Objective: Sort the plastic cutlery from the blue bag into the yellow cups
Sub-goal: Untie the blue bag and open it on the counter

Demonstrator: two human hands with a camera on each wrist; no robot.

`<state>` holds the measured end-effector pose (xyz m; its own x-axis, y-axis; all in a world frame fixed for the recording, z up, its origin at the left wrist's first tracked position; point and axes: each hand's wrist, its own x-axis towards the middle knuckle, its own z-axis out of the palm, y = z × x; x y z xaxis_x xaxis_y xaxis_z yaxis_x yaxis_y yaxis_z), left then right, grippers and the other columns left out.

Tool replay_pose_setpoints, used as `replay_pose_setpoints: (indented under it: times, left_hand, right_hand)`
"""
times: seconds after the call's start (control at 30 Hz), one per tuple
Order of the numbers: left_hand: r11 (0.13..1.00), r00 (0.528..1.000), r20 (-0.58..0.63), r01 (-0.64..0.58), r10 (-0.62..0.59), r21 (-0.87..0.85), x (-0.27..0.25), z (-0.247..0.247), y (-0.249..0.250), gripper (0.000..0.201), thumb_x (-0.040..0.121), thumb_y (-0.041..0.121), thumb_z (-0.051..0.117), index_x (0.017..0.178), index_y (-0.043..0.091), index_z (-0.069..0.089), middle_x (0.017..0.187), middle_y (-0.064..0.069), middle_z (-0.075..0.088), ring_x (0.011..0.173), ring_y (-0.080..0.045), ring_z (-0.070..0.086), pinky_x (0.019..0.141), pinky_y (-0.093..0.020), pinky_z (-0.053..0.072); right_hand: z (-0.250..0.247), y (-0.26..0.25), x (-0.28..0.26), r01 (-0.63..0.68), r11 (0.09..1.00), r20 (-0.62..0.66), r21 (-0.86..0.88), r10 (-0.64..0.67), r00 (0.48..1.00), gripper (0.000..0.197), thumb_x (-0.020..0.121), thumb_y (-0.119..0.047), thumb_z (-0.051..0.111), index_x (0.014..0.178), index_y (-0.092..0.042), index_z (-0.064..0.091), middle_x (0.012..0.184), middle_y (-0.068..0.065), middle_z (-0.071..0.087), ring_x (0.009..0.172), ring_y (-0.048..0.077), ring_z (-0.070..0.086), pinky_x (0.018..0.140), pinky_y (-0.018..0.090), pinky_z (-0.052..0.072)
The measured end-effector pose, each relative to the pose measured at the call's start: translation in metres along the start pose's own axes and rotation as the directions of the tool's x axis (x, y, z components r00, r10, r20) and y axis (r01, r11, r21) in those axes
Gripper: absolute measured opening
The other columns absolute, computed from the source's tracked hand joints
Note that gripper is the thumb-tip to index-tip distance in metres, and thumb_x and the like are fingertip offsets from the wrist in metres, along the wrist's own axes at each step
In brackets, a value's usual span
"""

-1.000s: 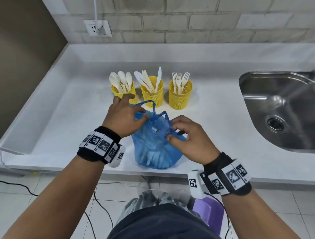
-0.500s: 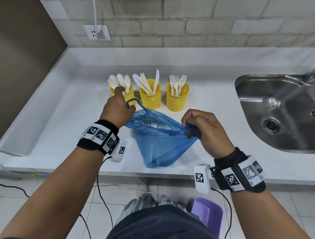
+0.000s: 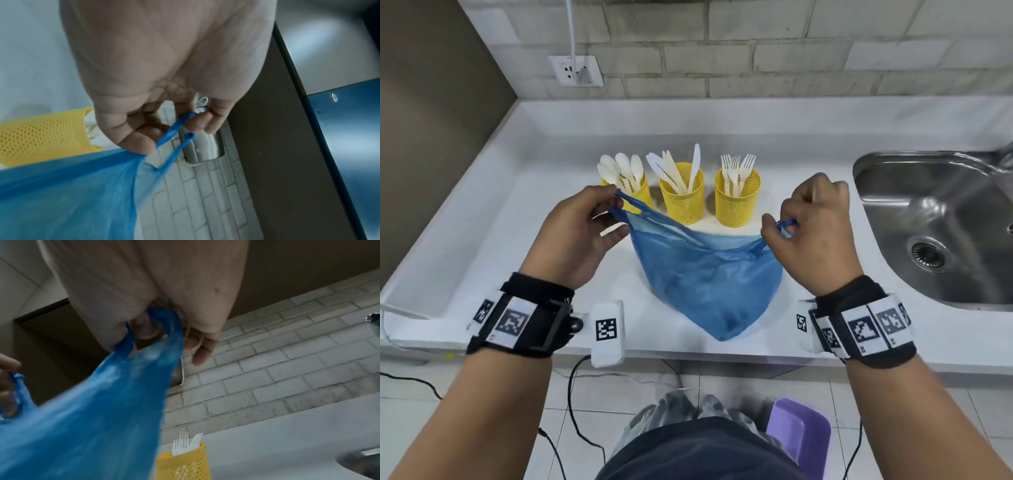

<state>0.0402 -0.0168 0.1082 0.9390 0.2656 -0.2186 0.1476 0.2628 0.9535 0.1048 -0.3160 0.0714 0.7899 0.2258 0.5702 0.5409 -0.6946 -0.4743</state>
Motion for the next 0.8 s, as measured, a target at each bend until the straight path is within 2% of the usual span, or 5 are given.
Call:
replay_pose_setpoints:
  times: [0.17, 0.3, 0.47, 0.6, 0.8]
  left_hand:
    - [0.726, 0.95, -0.058, -0.193, 0.306, 0.66, 0.001, 0.004, -0.008, 0.056, 0.072, 0.035, 0.089, 0.107, 0.01, 0.053, 0.106, -0.004, 0.07, 0.096, -0.013, 0.067, 0.085, -0.032, 0.055]
    - [0.609, 0.948, 0.049, -0.24, 0.314, 0.756, 0.008, 0.012, -0.01, 0.066, 0.076, 0.015, 0.09, 0.113, 0.014, 0.036, 0.103, 0.005, 0.072, 0.081, 0.01, 0.067, 0.064, -0.006, 0.046]
    - [0.442, 0.941, 0.094, -0.238, 0.324, 0.865, 0.015, 0.018, -0.011, 0.058, 0.079, 0.012, 0.084, 0.107, 0.016, 0.033, 0.086, 0.001, 0.073, 0.07, 0.008, 0.062, 0.057, -0.007, 0.038]
    - [0.487, 0.964, 0.005, -0.139, 0.267, 0.862, 0.019, 0.02, -0.004, 0.031, 0.085, 0.018, 0.08, 0.1, 0.015, 0.053, 0.079, 0.006, 0.072, 0.072, 0.0, 0.063, 0.058, -0.013, 0.041]
    - [0.7, 0.985, -0.07, -0.062, 0.159, 0.712, 0.018, 0.008, -0.005, 0.015, 0.095, 0.014, 0.068, 0.086, 0.018, 0.079, 0.061, 0.013, 0.069, 0.061, -0.003, 0.061, 0.065, -0.016, 0.052]
  right_hand:
    - [-0.001, 0.004, 0.0, -0.234, 0.967, 0.28, -0.1, 0.253, 0.926, 0.028, 0.083, -0.028, 0.068, 0.079, -0.016, 0.044, 0.079, 0.006, 0.053, 0.075, 0.03, 0.053, 0.066, 0.037, 0.045]
    - [-0.009, -0.004, -0.002, -0.284, 0.959, 0.484, -0.013, 0.254, 0.837, 0.024, 0.086, -0.015, 0.067, 0.088, -0.011, 0.044, 0.074, 0.0, 0.055, 0.064, 0.022, 0.056, 0.058, 0.032, 0.043]
    - [-0.021, -0.004, 0.002, -0.219, 0.975, 0.465, 0.032, 0.179, 0.867, 0.032, 0.08, 0.008, 0.055, 0.1, -0.014, 0.043, 0.071, 0.004, 0.054, 0.062, 0.021, 0.05, 0.056, 0.026, 0.036]
    - [-0.023, 0.009, 0.009, -0.245, 0.959, 0.377, -0.144, 0.282, 0.882, 0.049, 0.085, 0.008, 0.052, 0.132, -0.005, 0.054, 0.099, 0.015, 0.065, 0.092, 0.033, 0.06, 0.076, 0.036, 0.045]
    - [-0.023, 0.018, 0.022, -0.213, 0.967, 0.195, -0.141, 0.238, 0.952, 0.031, 0.084, 0.002, 0.052, 0.093, -0.01, 0.078, 0.091, 0.015, 0.069, 0.084, 0.035, 0.063, 0.068, 0.027, 0.033]
